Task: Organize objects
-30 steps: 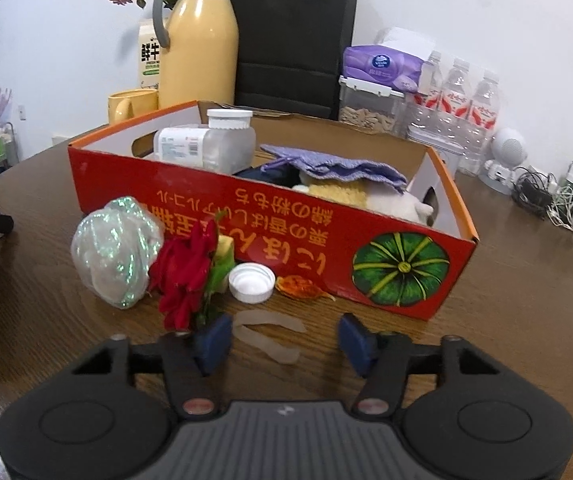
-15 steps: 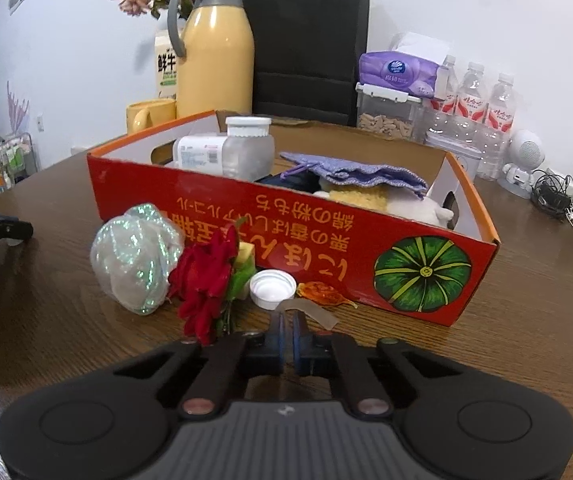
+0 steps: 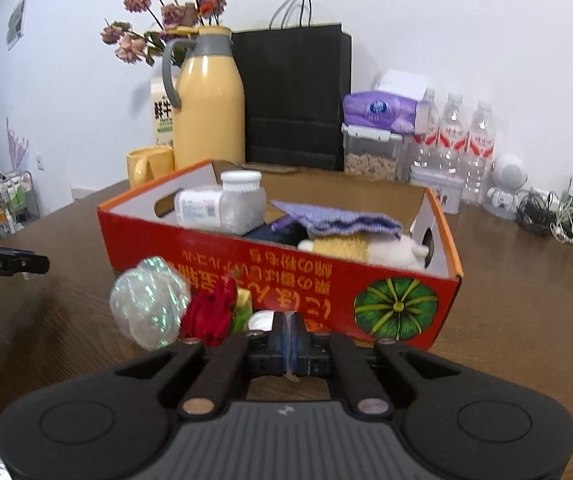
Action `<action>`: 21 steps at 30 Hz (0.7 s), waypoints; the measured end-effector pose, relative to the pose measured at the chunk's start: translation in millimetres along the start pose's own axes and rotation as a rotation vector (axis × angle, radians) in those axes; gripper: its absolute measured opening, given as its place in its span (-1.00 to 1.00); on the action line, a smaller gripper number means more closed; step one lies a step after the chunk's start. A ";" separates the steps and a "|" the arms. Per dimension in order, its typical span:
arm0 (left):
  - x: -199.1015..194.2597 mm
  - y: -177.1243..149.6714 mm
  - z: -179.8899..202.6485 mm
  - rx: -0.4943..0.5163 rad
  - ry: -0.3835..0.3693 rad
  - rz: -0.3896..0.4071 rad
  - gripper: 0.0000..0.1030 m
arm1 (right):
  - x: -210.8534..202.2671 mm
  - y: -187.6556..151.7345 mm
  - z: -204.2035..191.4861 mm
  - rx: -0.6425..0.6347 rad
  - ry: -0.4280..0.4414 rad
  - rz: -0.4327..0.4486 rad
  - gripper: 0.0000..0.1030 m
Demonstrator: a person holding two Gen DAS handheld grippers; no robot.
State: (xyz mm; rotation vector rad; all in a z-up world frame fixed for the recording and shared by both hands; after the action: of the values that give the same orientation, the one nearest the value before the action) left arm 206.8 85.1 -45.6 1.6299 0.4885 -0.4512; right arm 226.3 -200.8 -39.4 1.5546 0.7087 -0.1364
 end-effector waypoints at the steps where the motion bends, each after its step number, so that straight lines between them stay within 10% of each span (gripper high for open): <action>1: -2.6 5.2 3.6 0.007 -0.008 0.013 -0.45 | -3.2 2.9 -1.3 -0.006 0.002 0.011 -0.98; 21: 9.8 129.8 122.5 0.146 -0.151 0.251 -0.44 | 10.0 99.1 -10.1 -0.041 0.001 0.217 -0.98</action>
State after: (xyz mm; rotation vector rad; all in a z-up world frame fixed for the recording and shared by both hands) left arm 286.1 -48.7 42.5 1.7552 0.1377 -0.4250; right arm 281.3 -182.7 42.4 1.5814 0.5356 0.0401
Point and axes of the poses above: each gripper's, at about its wrist camera, not at the fingertips, and x roughly the way its jaws point, z to its right, y to its top, the point moved 6 cm from there along x, roughly the way its jaws point, and after that the axes turned 10 degrees about x, right-handed, at the moved point
